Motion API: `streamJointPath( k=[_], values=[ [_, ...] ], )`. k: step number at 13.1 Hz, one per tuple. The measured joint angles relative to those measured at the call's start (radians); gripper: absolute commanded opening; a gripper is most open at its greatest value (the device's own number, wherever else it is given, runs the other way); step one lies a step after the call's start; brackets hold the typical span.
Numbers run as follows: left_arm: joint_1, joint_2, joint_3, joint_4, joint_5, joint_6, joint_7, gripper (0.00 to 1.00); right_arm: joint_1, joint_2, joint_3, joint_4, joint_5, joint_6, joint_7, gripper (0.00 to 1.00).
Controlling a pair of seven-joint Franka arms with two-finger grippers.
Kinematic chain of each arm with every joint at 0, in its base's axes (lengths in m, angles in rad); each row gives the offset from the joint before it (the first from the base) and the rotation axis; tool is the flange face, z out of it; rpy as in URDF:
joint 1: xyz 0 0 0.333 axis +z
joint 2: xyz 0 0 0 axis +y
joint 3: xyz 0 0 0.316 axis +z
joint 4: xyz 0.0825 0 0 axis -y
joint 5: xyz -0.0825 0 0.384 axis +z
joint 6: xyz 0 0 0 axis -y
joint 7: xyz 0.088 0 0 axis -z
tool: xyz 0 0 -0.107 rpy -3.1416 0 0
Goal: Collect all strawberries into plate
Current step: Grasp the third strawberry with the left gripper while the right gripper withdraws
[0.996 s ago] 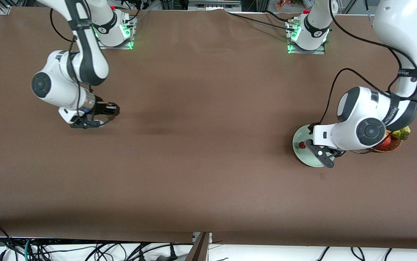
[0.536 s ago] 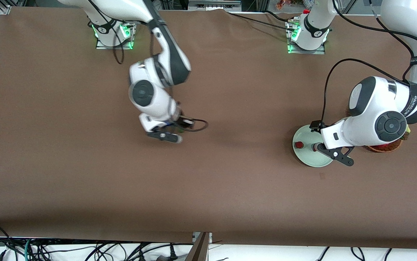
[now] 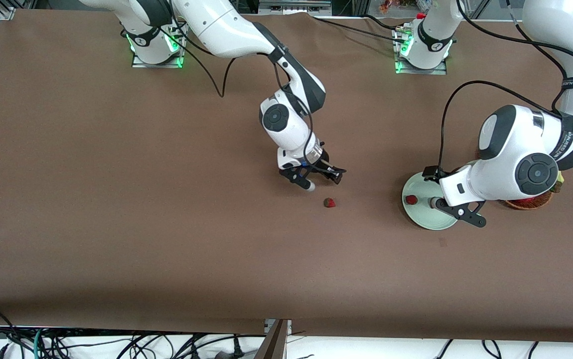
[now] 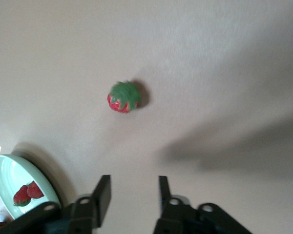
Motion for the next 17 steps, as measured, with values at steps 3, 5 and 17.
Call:
streamJointPath(
  k=[3,5,17],
  values=[
    [-0.015,0.0,-0.005,-0.001,-0.053,0.001,-0.067,1.0,-0.026,-0.045,-0.085,0.047,-0.003,-0.235,0.005,0.99],
    [-0.046,0.001,-0.01,-0.001,-0.085,0.029,-0.131,1.0,-0.051,-0.112,-0.177,0.057,-0.006,-0.44,-0.068,0.99],
    [-0.37,0.276,-0.006,-0.057,0.004,0.617,-0.494,1.0,-0.248,-0.478,-0.434,-0.054,-0.233,-1.079,-0.818,0.99]
  ],
)
